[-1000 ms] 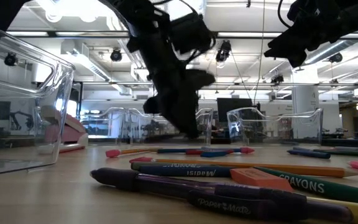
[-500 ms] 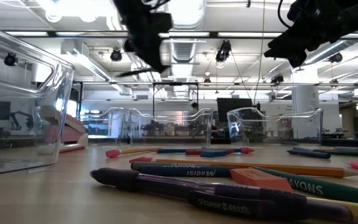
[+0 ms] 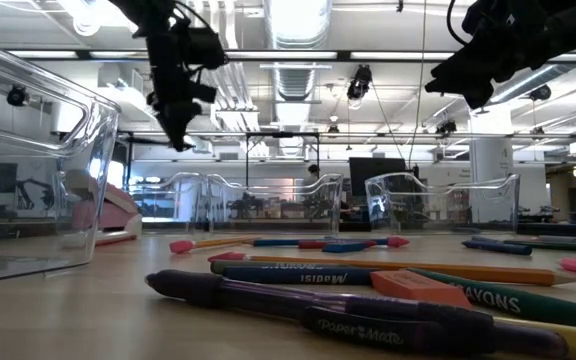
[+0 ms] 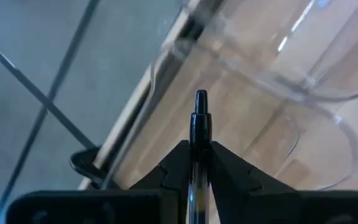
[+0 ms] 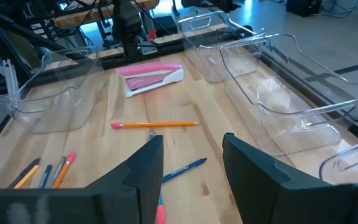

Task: Sort crayons/erasers/pens/pencils in bins
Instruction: Put the black pen into the top left transparent bin, then put the green pencil into the top middle transparent bin

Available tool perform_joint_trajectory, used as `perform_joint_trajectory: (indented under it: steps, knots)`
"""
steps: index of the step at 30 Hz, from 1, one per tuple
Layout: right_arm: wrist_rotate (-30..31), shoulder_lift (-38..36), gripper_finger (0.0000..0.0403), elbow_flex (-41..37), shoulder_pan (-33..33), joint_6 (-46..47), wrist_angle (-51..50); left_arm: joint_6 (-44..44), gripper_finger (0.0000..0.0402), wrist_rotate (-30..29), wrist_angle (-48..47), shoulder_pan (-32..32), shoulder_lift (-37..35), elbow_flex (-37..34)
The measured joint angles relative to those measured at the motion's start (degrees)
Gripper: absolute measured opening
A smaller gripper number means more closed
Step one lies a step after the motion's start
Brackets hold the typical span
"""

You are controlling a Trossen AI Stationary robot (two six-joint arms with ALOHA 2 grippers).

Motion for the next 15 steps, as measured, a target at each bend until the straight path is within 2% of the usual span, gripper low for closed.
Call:
perform_joint_trajectory:
  steps: [11, 15]
  knots:
    - [0.0, 0.0, 0.0155, -0.02, 0.0, -0.06, -0.23, -1.5, 0.0141, 0.53, 0.45, -0.79, -0.06, 0.15]
    - [0.0, 0.0, 0.0155, -0.12, 0.0, -0.09, -0.27, -7.68, 0.0147, 9.82, 4.33, -5.03, -2.37, 0.96]
